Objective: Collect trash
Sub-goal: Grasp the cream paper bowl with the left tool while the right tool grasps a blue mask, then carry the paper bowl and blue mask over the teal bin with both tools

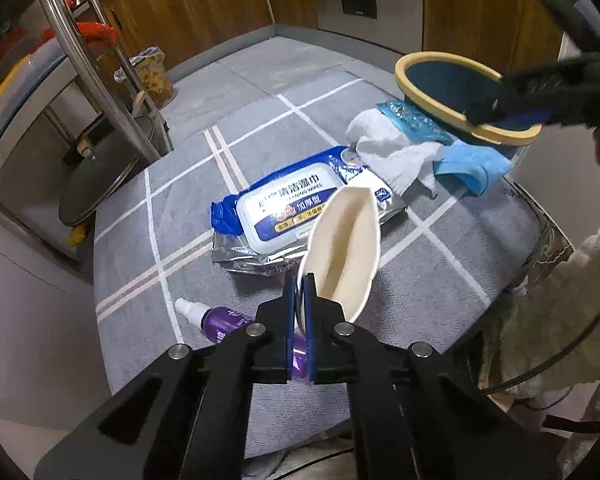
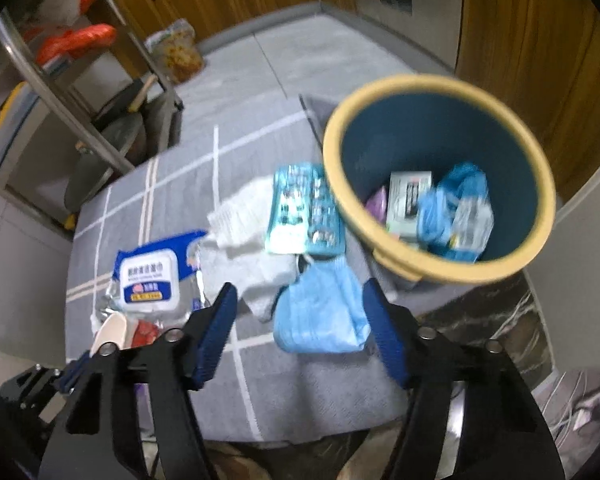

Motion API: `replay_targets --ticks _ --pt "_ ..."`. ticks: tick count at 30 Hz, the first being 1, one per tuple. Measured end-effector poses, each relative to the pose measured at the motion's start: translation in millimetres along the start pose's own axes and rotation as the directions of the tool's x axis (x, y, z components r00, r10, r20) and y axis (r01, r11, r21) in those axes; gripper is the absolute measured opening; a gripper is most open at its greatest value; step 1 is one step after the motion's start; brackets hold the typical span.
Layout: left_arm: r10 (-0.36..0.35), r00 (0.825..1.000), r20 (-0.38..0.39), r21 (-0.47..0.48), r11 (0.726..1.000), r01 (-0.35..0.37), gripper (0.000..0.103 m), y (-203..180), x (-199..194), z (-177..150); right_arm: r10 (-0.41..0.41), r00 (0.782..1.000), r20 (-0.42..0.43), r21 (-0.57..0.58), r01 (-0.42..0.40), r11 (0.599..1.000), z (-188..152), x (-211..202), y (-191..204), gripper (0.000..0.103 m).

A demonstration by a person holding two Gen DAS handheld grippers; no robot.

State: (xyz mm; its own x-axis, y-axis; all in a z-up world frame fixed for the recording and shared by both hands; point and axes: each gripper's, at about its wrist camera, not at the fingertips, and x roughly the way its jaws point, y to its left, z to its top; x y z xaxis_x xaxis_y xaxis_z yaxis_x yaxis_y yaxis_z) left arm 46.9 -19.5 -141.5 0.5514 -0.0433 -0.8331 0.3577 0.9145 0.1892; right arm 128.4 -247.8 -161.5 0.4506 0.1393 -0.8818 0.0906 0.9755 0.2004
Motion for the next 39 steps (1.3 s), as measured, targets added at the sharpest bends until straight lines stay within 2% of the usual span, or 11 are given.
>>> replay_targets --ticks 7,9,11,12,14,21,28,30,39 --pt "-0.005 0.998 0.063 -0.022 1.000 0.006 0.003 3 -13 6 -0.017 0.997 -0.072 0.033 0.019 0.999 0 26 -4 0.060" --pt "-0.006 0.997 0.081 -0.022 1.000 0.008 0.003 3 -16 8 -0.012 0.994 -0.105 0.045 0.017 0.999 -1 35 -5 0.052" --pt "-0.013 0.995 0.096 -0.027 1.000 0.015 0.003 5 -18 9 -0.021 0.992 -0.121 0.032 0.025 0.999 -3 39 -4 0.031" --pt "-0.019 0.995 0.102 -0.034 0.999 0.022 0.003 6 -19 10 -0.024 0.992 -0.123 0.022 0.027 0.999 -3 40 -3 0.027" --pt "-0.019 0.994 0.108 -0.040 0.999 0.024 0.003 8 -20 11 -0.012 0.993 -0.116 0.006 0.013 1.000 -2 38 1 0.011" --pt "-0.036 0.989 0.141 -0.086 0.995 0.049 0.003 16 -25 14 0.047 0.998 -0.039 0.024 -0.046 0.999 6 17 0 0.007" --pt "-0.057 0.979 0.194 -0.107 0.991 0.079 0.003 16 -35 21 0.072 0.996 0.050 0.043 -0.074 0.996 19 -12 -8 0.007" --pt "-0.063 0.975 0.215 -0.108 0.990 0.088 0.003 15 -39 26 0.055 0.995 0.083 0.024 -0.057 0.998 22 -22 -9 0.007" --pt "-0.098 0.956 0.278 -0.098 0.987 0.129 0.003 2 -45 55 0.076 0.970 0.232 -0.031 -0.070 0.997 43 -65 -17 0.007"
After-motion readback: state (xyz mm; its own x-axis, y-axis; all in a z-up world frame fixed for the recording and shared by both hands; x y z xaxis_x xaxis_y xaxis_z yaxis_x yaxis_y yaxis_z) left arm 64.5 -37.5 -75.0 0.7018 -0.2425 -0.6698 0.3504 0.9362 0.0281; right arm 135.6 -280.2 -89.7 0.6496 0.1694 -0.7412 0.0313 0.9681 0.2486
